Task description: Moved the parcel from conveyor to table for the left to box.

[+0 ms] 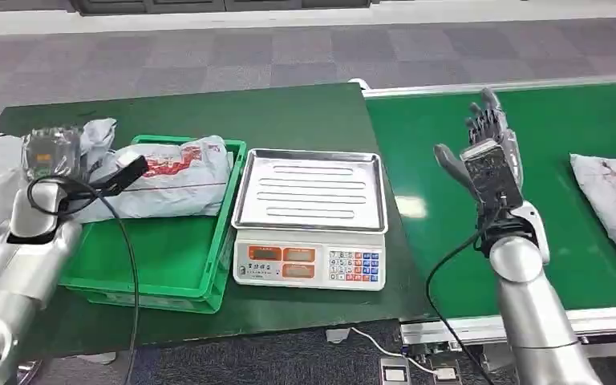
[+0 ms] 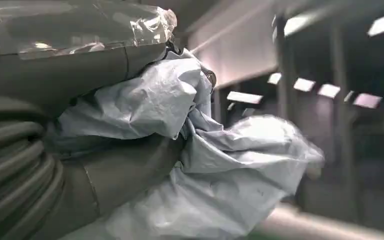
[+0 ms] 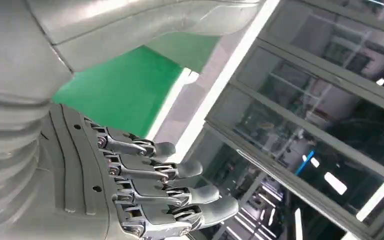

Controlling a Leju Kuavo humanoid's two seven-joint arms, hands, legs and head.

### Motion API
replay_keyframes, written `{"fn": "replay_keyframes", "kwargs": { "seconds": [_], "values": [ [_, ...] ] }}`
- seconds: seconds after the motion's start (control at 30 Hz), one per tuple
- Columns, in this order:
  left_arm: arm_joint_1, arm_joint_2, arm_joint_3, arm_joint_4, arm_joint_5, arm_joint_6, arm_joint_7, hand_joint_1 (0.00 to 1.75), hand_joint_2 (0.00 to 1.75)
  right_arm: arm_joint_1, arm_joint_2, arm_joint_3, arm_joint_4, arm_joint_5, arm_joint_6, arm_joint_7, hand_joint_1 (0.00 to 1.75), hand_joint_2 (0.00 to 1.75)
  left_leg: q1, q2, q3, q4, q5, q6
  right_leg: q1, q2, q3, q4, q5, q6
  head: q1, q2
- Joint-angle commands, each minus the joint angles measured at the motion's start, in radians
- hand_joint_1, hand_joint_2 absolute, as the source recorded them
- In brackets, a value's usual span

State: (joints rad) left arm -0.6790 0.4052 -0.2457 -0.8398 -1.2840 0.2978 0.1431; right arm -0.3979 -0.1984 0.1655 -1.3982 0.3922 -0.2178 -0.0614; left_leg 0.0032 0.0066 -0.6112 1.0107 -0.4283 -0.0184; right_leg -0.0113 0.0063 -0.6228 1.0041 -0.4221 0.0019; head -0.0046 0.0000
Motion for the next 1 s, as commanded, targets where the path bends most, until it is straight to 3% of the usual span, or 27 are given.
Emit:
{"fn": "replay_keyframes", "kwargs": {
  "seconds": [0.03,0.17,0.2,0.3,0.47,0.63,0.83,0.87,1.0],
  "values": [
    [0.245,0.109,0.104,-0.285,0.025,-0.091,0.028,1.75,1.75,0.056,-0.019,-0.060,-0.078,0.011,0.018,0.016,0.00,1.75,0.001,0.002,0.003,-0.002,-0.002,0.000,0.001,0.002,0.003,-0.002,-0.002,-0.001,0.000,0.000],
    [0.239,0.094,0.132,-0.304,0.088,-0.135,-0.006,1.75,1.75,0.034,-0.017,-0.057,-0.064,0.014,0.021,0.016,0.00,1.75,0.001,-0.002,0.002,-0.001,-0.002,0.001,0.001,-0.003,0.002,-0.001,-0.004,-0.002,0.000,0.000],
    [0.240,0.104,0.138,-0.313,0.095,-0.140,-0.010,0.00,1.75,0.030,-0.018,-0.057,-0.066,0.015,0.023,0.017,0.00,1.75,0.001,-0.002,0.001,0.000,-0.002,0.001,0.002,-0.002,0.002,-0.001,-0.003,-0.002,0.000,0.000],
    [0.220,0.118,0.156,-0.328,0.143,-0.134,-0.048,0.00,1.75,0.021,-0.019,-0.058,-0.065,0.014,0.028,0.024,0.00,1.75,0.001,-0.001,0.000,0.000,-0.002,0.001,0.002,-0.001,0.001,0.000,-0.003,-0.002,0.000,0.000],
    [0.125,0.057,0.112,-0.304,0.244,-0.063,-0.162,0.00,1.75,0.070,0.001,-0.081,-0.123,0.025,0.015,0.033,0.00,1.75,0.002,-0.007,0.000,0.000,0.000,0.001,0.002,-0.008,0.002,-0.001,-0.004,-0.002,0.000,0.000],
    [0.144,0.033,0.035,-0.378,0.378,-0.064,-0.245,0.00,1.75,0.037,-0.034,-0.066,-0.084,0.008,0.028,0.011,0.00,1.75,0.001,-0.009,0.002,-0.002,0.000,0.002,0.001,-0.010,0.005,-0.003,-0.004,-0.001,0.000,0.000],
    [0.144,0.039,0.019,-0.382,0.388,-0.067,-0.236,0.00,1.75,0.013,-0.036,-0.061,-0.063,0.003,0.030,0.010,0.00,1.75,0.001,-0.005,0.002,-0.001,0.000,0.001,0.001,-0.006,0.004,-0.002,-0.003,-0.002,0.000,0.000],
    [0.142,0.034,0.013,-0.380,0.462,-0.118,-0.290,0.00,1.75,0.011,-0.043,-0.054,-0.060,0.001,0.033,0.012,0.00,1.75,0.001,-0.005,0.001,0.000,-0.001,0.001,0.001,-0.006,0.003,-0.001,-0.003,-0.002,0.000,0.000],
    [0.107,-0.061,-0.076,-0.326,0.604,-0.172,-0.380,0.00,1.75,-0.019,-0.063,-0.047,0.011,-0.030,0.032,-0.001,0.00,1.75,0.000,-0.007,0.002,-0.001,0.000,0.001,0.001,-0.008,0.004,-0.002,-0.003,-0.002,0.000,0.000]
  ]
}}
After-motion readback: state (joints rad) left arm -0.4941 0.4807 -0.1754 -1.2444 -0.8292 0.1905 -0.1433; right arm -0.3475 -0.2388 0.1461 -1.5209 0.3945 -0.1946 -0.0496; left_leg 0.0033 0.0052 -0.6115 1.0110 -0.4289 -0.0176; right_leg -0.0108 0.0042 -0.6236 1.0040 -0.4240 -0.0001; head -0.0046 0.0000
